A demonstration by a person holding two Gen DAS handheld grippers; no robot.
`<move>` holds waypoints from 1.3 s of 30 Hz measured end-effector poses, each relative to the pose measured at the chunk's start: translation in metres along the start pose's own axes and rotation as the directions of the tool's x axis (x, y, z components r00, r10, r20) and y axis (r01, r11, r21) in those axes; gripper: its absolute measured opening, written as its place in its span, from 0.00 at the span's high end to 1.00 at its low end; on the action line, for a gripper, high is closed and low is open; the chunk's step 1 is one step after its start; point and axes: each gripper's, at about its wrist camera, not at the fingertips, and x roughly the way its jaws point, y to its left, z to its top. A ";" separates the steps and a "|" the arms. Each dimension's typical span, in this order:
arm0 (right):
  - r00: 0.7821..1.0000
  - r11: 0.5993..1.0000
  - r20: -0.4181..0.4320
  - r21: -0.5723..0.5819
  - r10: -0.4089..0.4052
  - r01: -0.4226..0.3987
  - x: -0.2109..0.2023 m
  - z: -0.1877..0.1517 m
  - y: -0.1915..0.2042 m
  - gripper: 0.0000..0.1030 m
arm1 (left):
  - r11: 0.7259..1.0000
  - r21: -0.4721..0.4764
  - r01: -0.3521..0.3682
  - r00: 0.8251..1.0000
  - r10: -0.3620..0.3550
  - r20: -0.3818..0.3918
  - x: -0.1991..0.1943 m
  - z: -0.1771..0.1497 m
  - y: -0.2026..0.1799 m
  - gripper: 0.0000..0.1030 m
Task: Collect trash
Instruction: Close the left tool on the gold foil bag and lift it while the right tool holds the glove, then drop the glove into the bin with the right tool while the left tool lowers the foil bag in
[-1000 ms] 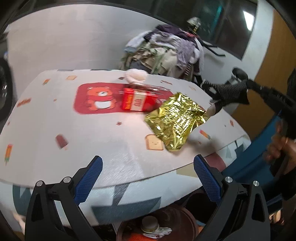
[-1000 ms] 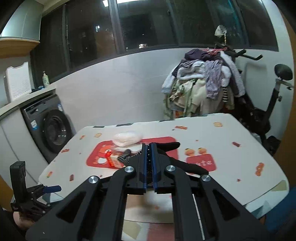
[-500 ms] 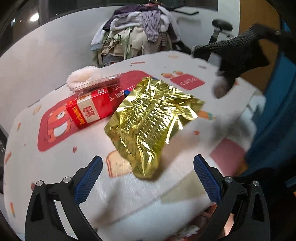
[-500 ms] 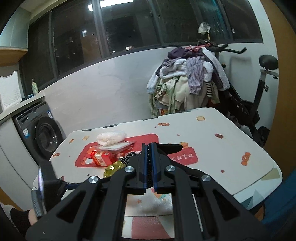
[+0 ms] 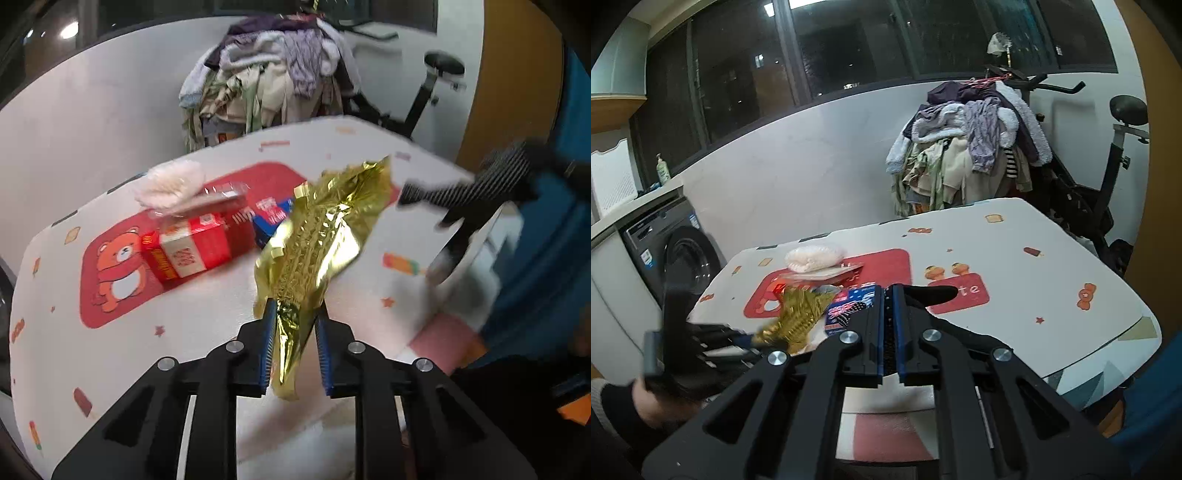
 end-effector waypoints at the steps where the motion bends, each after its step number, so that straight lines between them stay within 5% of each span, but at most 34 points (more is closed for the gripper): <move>1: 1.000 1.000 -0.002 -0.005 0.010 -0.010 -0.001 0.000 0.004 0.91 | 0.999 -0.032 0.020 1.000 -0.020 0.012 -0.011 -0.001 0.007 0.82; 22: 0.965 0.962 -0.187 -0.169 0.183 -0.215 -0.045 -0.049 0.107 0.91 | 0.981 -0.179 0.077 0.995 -0.064 0.077 -0.154 -0.095 0.040 0.83; 30: 0.916 0.935 -0.333 -0.194 0.222 -0.297 -0.054 -0.089 0.136 0.91 | 0.973 -0.204 0.108 0.992 -0.090 0.094 -0.176 -0.118 0.039 0.83; 39: 0.836 0.924 -0.493 -0.146 0.241 -0.353 -0.028 -0.127 0.144 0.91 | 0.968 -0.220 0.117 0.992 -0.102 0.080 -0.175 -0.133 0.039 0.83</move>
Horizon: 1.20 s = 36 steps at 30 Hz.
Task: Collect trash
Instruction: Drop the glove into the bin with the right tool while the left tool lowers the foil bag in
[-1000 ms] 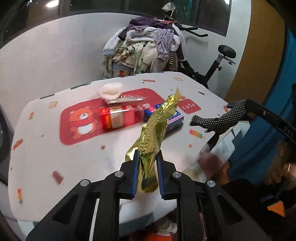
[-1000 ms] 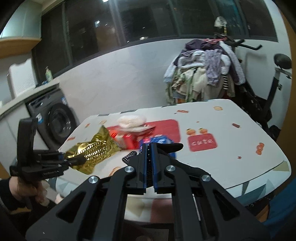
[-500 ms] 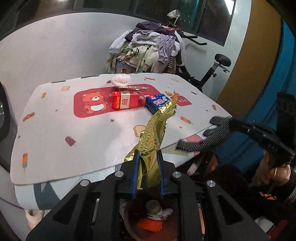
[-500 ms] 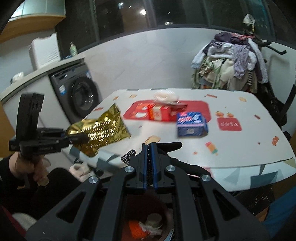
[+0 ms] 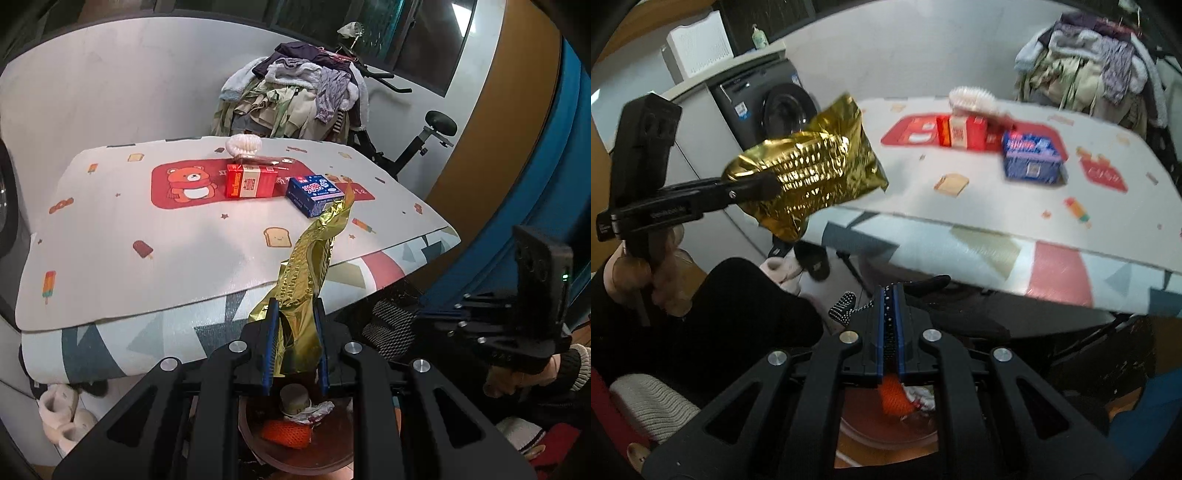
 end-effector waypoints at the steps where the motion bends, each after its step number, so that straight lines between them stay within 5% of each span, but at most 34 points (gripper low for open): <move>1: 1.000 1.000 -0.017 -0.001 0.002 -0.002 0.006 0.000 -0.001 0.91 | 1.000 -0.001 0.001 1.000 -0.001 -0.002 0.001 0.000 0.000 0.83; 5: 0.997 1.000 -0.069 0.010 0.020 -0.020 0.024 -0.002 -0.006 0.87 | 1.000 0.001 0.009 1.000 -0.009 -0.009 0.005 -0.003 -0.001 0.83; 8: 0.995 1.000 -0.102 0.009 0.021 -0.020 0.037 -0.002 -0.009 0.71 | 1.000 0.013 0.014 1.000 -0.014 -0.013 0.007 -0.003 -0.003 0.83; 11: 0.995 1.000 -0.101 -0.006 -0.003 0.002 0.044 0.000 -0.013 0.46 | 0.999 0.025 0.022 1.000 -0.022 -0.017 0.008 -0.004 -0.006 0.83; 16: 0.994 0.992 0.014 -0.062 -0.108 0.109 0.035 0.007 -0.024 0.07 | 0.999 0.034 0.041 0.998 -0.040 -0.039 0.014 -0.010 -0.009 0.83; 22: 0.964 0.969 0.146 -0.076 -0.221 0.233 0.029 -0.001 -0.047 0.06 | 0.997 0.047 0.062 0.996 -0.058 -0.075 0.025 -0.021 -0.016 0.83; 36: 0.947 0.961 0.165 0.043 -0.277 0.273 0.026 -0.007 -0.068 0.06 | 0.993 0.042 0.113 0.974 -0.102 -0.202 0.065 -0.044 -0.022 0.83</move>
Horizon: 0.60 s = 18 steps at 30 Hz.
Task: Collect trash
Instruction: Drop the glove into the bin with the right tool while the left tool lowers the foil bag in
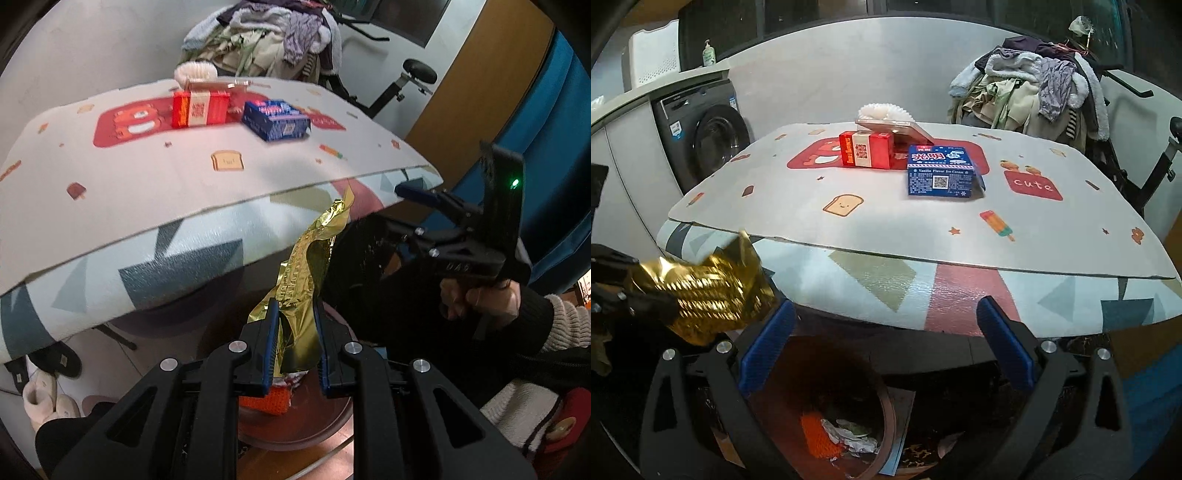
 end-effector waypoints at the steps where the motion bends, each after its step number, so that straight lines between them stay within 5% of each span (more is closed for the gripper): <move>1: 1.000 1.000 0.000 0.001 0.000 0.000 0.001 0.000 0.000 0.06 | 1.000 0.004 0.000 1.000 0.000 -0.012 0.004 -0.001 0.001 0.83; 14: 1.000 1.000 -0.002 0.024 -0.003 0.003 0.001 0.000 -0.002 0.06 | 0.999 0.033 -0.007 0.994 0.010 -0.105 0.040 -0.012 0.006 0.80; 15: 1.000 1.000 -0.002 0.025 -0.003 0.004 0.001 0.000 -0.002 0.06 | 0.999 0.036 -0.010 0.995 0.014 -0.104 0.042 -0.012 0.007 0.77; 17: 1.000 1.000 -0.002 0.027 -0.004 0.004 0.001 0.000 -0.002 0.06 | 0.998 0.051 -0.023 0.996 0.027 -0.084 0.043 -0.014 0.008 0.40; 18: 1.000 1.000 -0.003 0.026 -0.004 0.004 0.001 0.000 -0.002 0.06 | 0.998 0.057 -0.035 0.997 0.039 -0.069 0.042 -0.014 0.009 0.35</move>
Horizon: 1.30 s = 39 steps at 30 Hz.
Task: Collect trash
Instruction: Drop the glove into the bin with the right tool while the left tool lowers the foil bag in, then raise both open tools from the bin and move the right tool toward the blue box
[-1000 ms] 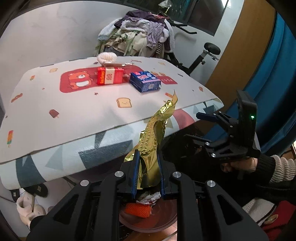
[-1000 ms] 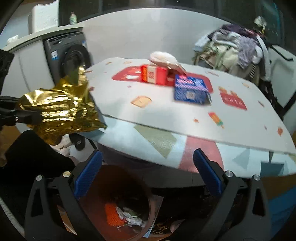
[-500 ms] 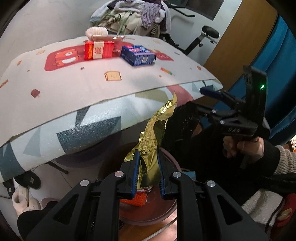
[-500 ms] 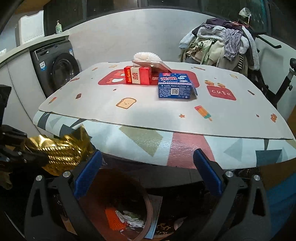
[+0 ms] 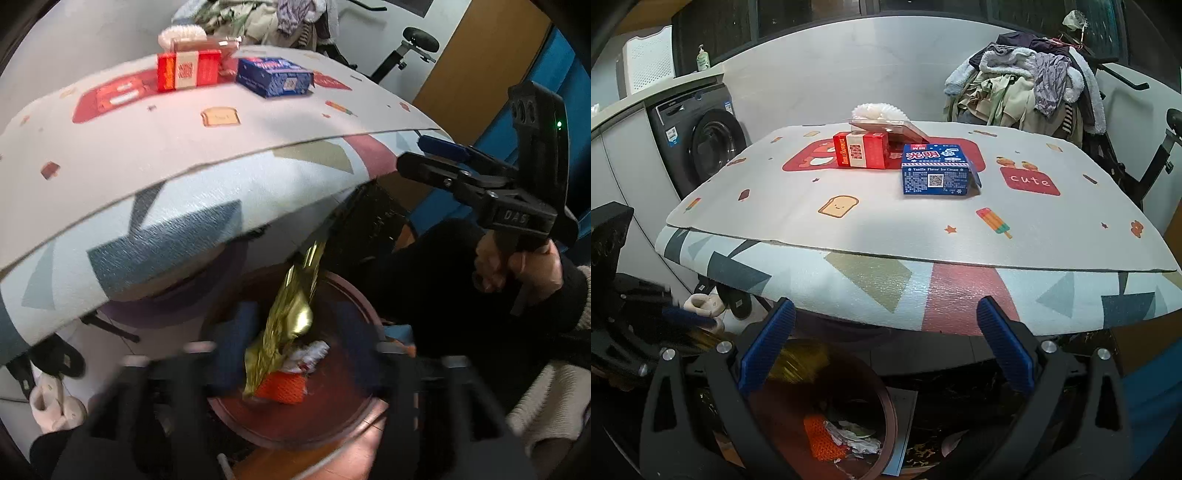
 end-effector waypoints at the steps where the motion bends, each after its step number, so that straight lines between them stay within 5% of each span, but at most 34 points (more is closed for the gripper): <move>1: 1.000 1.000 0.000 0.000 0.000 0.000 0.000 0.000 0.000 0.06 | 1.000 0.004 -0.008 1.000 0.008 0.017 -0.002 0.000 0.001 0.33; 7: 1.000 1.000 -0.004 0.006 0.001 -0.001 0.002 0.000 -0.001 0.06 | 0.995 -0.001 -0.098 0.988 0.098 0.122 -0.022 0.003 0.007 0.18; 13: 1.000 1.000 -0.007 0.002 0.001 -0.001 0.003 0.000 0.000 0.06 | 0.967 -0.058 -0.250 0.928 0.256 0.270 -0.050 -0.003 0.013 0.08; 16: 1.000 1.000 -0.011 0.000 0.001 -0.001 0.004 0.000 0.001 0.06 | 0.951 -0.108 -0.291 0.909 0.310 0.278 -0.054 -0.004 0.020 0.07; 39: 0.998 0.999 -0.056 -0.032 0.002 -0.003 0.014 0.006 0.011 0.06 | 0.923 -0.258 -0.285 0.890 0.355 0.286 -0.069 -0.002 0.050 0.06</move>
